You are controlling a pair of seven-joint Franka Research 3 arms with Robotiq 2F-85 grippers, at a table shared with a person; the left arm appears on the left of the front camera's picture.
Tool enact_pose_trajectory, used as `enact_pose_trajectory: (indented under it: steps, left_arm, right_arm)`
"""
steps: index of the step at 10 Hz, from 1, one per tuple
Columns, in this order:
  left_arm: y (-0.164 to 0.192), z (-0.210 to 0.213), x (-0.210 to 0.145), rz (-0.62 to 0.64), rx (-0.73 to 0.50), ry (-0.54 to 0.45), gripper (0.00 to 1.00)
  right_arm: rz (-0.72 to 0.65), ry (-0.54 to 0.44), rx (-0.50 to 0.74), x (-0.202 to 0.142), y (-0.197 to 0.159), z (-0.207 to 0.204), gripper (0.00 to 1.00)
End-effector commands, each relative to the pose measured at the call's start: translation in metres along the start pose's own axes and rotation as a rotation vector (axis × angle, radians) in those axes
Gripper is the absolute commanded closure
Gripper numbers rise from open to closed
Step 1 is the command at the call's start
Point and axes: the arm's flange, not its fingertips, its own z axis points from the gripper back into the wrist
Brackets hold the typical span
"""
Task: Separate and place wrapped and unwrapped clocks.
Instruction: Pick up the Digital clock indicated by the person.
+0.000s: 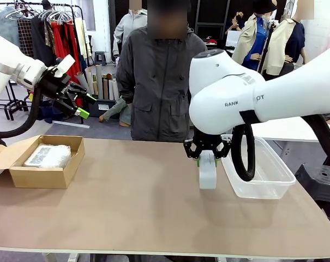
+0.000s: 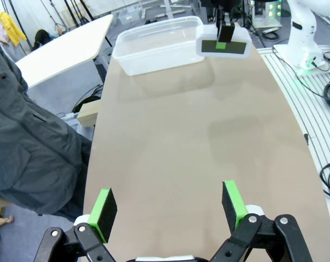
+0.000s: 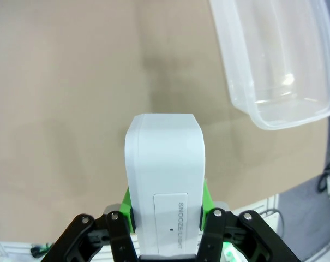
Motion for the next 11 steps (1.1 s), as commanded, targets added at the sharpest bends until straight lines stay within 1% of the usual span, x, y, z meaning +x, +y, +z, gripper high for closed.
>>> enact_pose_trajectory:
  steps: [1,3,5,6,8,9,10,11]
  left_arm:
    - [-0.005,0.0,0.001,-0.004,0.011,0.0,0.0]
    - [-0.005,0.0,0.001,-0.004,0.011,0.0,0.0]
    - [-0.005,0.0,0.001,-0.004,0.011,0.0,0.0]
    - [-0.005,0.0,0.001,-0.004,0.011,0.0,0.0]
    - [-0.005,0.0,0.001,-0.004,0.011,0.0,0.0]
    - [-0.005,0.0,0.001,-0.004,0.011,0.0,0.0]
    - [-0.005,0.0,0.001,-0.004,0.011,0.0,0.0]
    - [-0.005,0.0,0.001,-0.004,0.011,0.0,0.0]
  right_arm:
    - [0.073,0.063,0.069,0.006,-0.009,0.029,1.0]
    - [0.142,0.149,0.121,0.013,-0.015,0.055,1.0]
    - [0.196,0.19,0.154,0.02,-0.021,0.075,1.0]
    - [0.217,0.181,0.158,0.023,-0.024,0.083,1.0]
    - [0.302,0.155,0.19,0.027,-0.035,0.101,1.0]
    - [0.359,0.165,0.172,0.031,-0.039,0.107,1.0]
    - [0.383,0.149,0.166,0.036,-0.043,0.111,1.0]
    - [0.411,0.105,0.174,0.04,-0.049,0.114,1.0]
